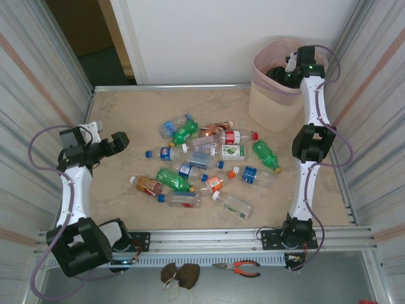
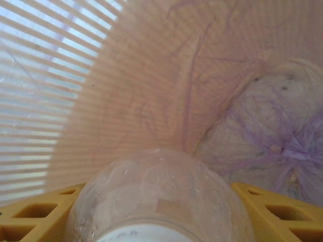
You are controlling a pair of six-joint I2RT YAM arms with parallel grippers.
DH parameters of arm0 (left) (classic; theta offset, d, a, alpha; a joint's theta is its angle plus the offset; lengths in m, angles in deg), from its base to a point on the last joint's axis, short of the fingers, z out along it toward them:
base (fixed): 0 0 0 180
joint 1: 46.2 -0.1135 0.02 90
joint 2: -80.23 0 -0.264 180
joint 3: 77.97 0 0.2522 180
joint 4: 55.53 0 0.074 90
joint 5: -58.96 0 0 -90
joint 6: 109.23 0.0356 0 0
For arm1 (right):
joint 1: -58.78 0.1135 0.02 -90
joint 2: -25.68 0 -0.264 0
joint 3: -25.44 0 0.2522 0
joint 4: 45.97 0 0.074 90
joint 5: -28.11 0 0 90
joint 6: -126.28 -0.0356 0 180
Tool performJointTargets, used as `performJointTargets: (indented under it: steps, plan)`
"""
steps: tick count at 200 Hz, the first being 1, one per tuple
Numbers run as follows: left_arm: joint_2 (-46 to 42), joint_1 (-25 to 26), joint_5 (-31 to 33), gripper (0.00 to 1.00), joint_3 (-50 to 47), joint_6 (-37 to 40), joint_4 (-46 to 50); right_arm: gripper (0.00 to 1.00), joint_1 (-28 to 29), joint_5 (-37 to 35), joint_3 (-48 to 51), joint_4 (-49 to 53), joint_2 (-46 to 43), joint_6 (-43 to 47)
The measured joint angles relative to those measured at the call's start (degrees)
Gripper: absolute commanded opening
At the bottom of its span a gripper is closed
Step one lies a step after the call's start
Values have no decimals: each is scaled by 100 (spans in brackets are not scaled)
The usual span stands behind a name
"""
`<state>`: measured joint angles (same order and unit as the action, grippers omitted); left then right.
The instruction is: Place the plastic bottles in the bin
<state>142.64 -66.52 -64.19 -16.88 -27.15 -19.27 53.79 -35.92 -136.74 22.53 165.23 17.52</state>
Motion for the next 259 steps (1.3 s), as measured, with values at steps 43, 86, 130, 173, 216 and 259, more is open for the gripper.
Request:
performJointTargets:
  steps: [43,86,130,173,216,259]
  plan:
    - [0,0,15,99,0,0,0,87,0,-81,-20,39,4,28]
    - [0,0,15,99,0,0,0,93,0,-350,-20,-31,-17,15]
    - [0,0,15,97,0,-2,0,94,0,-551,-17,-68,-275,17]
    - [0,7,61,93,0,-7,57,93,0,-651,-17,-50,-979,20]
    - [-13,332,544,92,33,-162,560,93,7,-669,105,107,-1720,46]
    - [-358,647,1226,92,33,-686,1161,92,44,-673,1058,146,-2566,127]
